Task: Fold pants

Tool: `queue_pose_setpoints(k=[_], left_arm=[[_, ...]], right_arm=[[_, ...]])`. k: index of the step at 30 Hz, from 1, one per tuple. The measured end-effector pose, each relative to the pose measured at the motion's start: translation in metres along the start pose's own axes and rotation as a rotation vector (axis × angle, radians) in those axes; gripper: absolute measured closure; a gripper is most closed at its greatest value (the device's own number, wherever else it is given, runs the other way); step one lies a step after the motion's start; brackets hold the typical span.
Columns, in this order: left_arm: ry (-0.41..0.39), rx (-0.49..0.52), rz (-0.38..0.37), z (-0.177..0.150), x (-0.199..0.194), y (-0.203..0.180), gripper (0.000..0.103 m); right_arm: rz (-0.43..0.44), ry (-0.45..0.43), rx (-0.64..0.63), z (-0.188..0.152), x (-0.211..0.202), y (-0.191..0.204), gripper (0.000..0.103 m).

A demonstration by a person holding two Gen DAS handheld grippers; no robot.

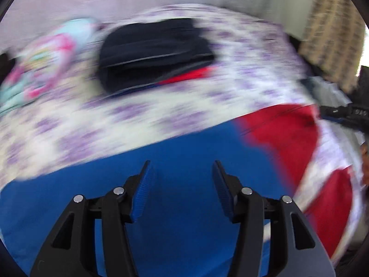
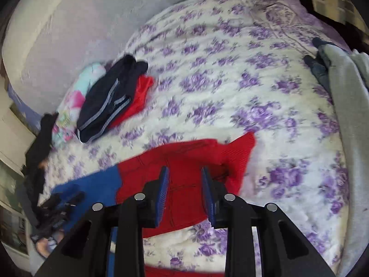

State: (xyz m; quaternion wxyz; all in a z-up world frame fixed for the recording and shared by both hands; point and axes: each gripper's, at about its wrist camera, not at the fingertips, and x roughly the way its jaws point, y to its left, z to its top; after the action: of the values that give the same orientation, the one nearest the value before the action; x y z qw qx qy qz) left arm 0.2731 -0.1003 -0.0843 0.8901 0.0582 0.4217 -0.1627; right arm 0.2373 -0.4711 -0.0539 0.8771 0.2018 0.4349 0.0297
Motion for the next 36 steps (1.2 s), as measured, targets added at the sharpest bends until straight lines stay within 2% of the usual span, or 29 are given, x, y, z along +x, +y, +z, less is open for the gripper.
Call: queue_pose_setpoints(k=[2,4,5,6,7,8,9,10,11,12,13,15,16,17,18,19,20,21,22,24,25,26,28,31,35,36], left_arm=[[0.037,-0.046,0.132,-0.023,-0.006,0.049,0.051],[0.075,-0.143,0.161,-0.042,-0.007,0.096,0.052],[0.082,-0.216,0.099,-0.051,-0.008,0.122,0.063],[0.081,-0.278,0.059,-0.054,-0.011,0.139,0.079],[0.081,-0.326,0.031,-0.054,-0.016,0.148,0.079],[0.063,-0.365,0.01,-0.052,-0.025,0.153,0.08],[0.025,-0.383,0.009,-0.05,-0.037,0.152,0.068],[-0.029,-0.366,0.015,-0.047,-0.053,0.148,0.06],[-0.064,-0.336,0.04,-0.045,-0.063,0.144,0.047],[-0.088,-0.305,0.08,-0.044,-0.071,0.14,0.042],[-0.105,-0.271,0.139,-0.045,-0.078,0.14,0.041],[-0.081,-0.28,0.181,-0.049,-0.075,0.157,0.041],[-0.062,-0.301,0.201,-0.053,-0.073,0.167,0.041],[-0.027,-0.326,0.258,-0.057,-0.068,0.181,0.042],[-0.003,-0.336,0.282,-0.063,-0.061,0.196,0.05],[0.008,-0.36,0.265,-0.067,-0.057,0.208,0.05],[0.008,-0.429,0.23,-0.07,-0.059,0.226,0.05],[0.003,-0.487,0.179,-0.07,-0.064,0.237,0.059],[-0.009,-0.531,0.152,-0.069,-0.071,0.245,0.062],[-0.058,-0.503,0.183,-0.06,-0.092,0.249,0.046],[-0.07,-0.477,0.212,-0.058,-0.098,0.25,0.041],[-0.078,-0.452,0.26,-0.057,-0.104,0.255,0.036],[-0.058,-0.452,0.29,-0.061,-0.105,0.269,0.036],[-0.011,-0.515,0.221,-0.073,-0.097,0.292,0.036],[0.049,-0.457,0.107,-0.083,-0.068,0.287,0.036],[0.063,-0.436,0.112,-0.082,-0.058,0.285,0.035]], right_arm=[[-0.112,0.03,0.026,0.002,0.024,-0.017,0.081],[-0.141,0.05,0.079,0.002,0.038,-0.041,0.103],[-0.096,0.044,0.119,0.001,0.037,-0.048,0.103],[-0.074,0.045,0.153,0.002,0.033,-0.051,0.103],[-0.065,0.034,0.156,0.001,0.026,-0.046,0.103],[-0.059,0.021,0.139,0.0,0.019,-0.039,0.098],[-0.058,0.003,0.107,-0.002,0.011,-0.028,0.097],[-0.056,-0.01,0.075,-0.004,0.004,-0.018,0.097],[-0.051,-0.016,0.057,-0.005,0.0,-0.011,0.097],[-0.038,-0.016,0.049,-0.005,-0.002,-0.006,0.097],[-0.038,-0.009,0.046,-0.004,0.001,-0.004,0.097],[-0.087,0.021,0.048,-0.001,0.014,-0.01,0.081],[-0.132,0.056,0.058,0.0,0.026,-0.019,0.078],[-0.135,0.076,0.069,0.0,0.034,-0.026,0.088],[-0.14,0.064,0.089,0.0,0.036,-0.035,0.098],[-0.145,0.06,0.106,0.0,0.036,-0.04,0.103],[-0.115,0.062,0.128,0.001,0.033,-0.045,0.103],[-0.099,0.06,0.146,0.0,0.03,-0.047,0.103],[-0.086,0.053,0.147,-0.002,0.026,-0.044,0.101],[-0.062,0.029,0.096,-0.006,0.014,-0.029,0.096],[-0.05,0.027,0.075,-0.006,0.011,-0.022,0.088],[-0.031,0.015,0.05,-0.006,0.007,-0.014,0.067],[-0.048,-0.01,0.014,-0.004,0.0,-0.003,0.047],[-0.071,-0.005,-0.002,0.0,0.003,0.0,0.047],[-0.081,0.017,0.005,0.0,0.012,-0.001,0.047],[-0.092,0.032,0.01,0.0,0.019,-0.003,0.047]])
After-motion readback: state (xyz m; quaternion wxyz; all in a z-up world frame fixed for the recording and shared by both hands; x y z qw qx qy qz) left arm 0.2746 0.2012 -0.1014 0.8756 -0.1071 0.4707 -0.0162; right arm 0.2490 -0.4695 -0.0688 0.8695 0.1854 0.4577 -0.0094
